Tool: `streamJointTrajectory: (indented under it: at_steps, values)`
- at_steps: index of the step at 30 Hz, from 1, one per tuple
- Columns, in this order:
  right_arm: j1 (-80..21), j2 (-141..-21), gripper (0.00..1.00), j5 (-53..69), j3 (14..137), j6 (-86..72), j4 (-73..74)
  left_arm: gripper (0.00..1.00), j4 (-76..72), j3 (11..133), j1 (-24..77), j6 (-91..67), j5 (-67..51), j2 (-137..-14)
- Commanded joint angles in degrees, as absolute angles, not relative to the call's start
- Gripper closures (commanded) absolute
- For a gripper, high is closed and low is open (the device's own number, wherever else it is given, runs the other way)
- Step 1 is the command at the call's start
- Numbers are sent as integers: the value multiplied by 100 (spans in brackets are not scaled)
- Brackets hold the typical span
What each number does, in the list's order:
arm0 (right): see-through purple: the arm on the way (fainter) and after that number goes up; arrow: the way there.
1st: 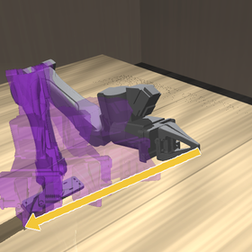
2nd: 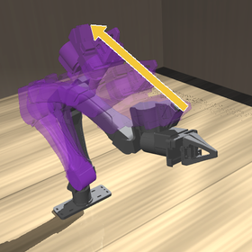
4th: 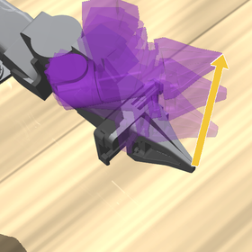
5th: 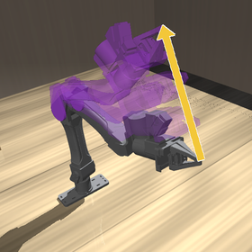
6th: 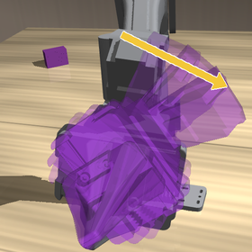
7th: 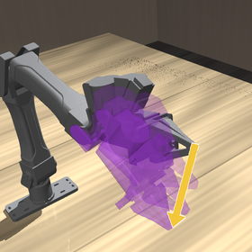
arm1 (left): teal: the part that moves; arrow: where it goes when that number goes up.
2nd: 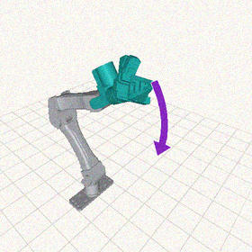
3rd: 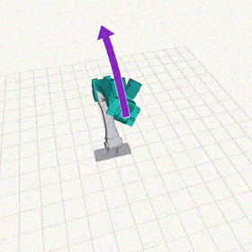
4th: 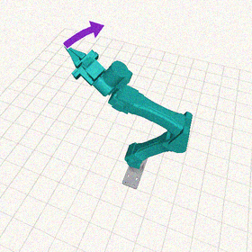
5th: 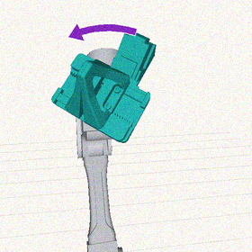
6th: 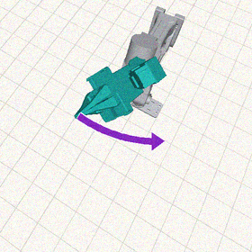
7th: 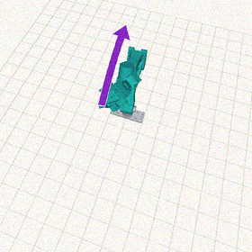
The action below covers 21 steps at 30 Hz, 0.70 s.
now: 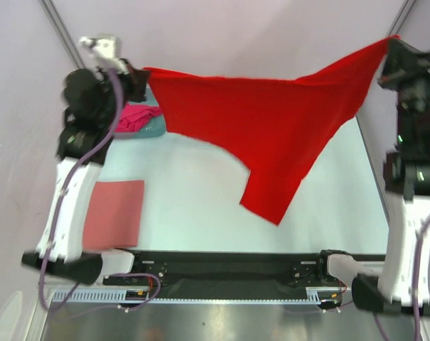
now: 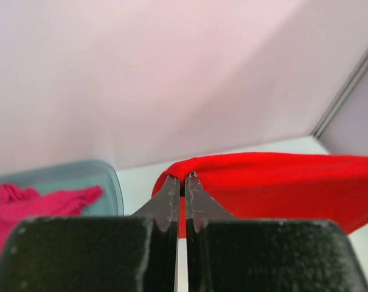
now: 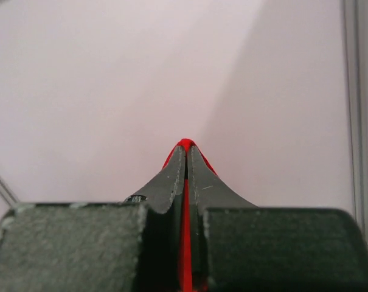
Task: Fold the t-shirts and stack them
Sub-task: Flatten the tshirt out
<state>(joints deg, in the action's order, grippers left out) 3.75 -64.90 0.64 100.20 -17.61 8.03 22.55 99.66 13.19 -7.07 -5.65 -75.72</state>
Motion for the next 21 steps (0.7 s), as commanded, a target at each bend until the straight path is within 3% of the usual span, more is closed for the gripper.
streamJointTrajectory:
  at_steps: [1, 11, 15, 21]
  values:
    - [378, -5725, 100, -132, 10168, -1933, 1203, 100, 2372, 10010, 1327, -659, -799, -6376]
    - [396, -4658, 100, -53, 11354, -2276, 2249, 100, 2953, 10309, 2284, -255, 165, -4677]
    - [387, -4763, 100, -70, 11830, -2285, 2374, 100, 3041, 10704, 2452, -167, 334, -4658]
    - [360, -5281, 100, -53, 11532, -2250, 1953, 100, 2866, 10653, 2479, -9, 562, -5202]
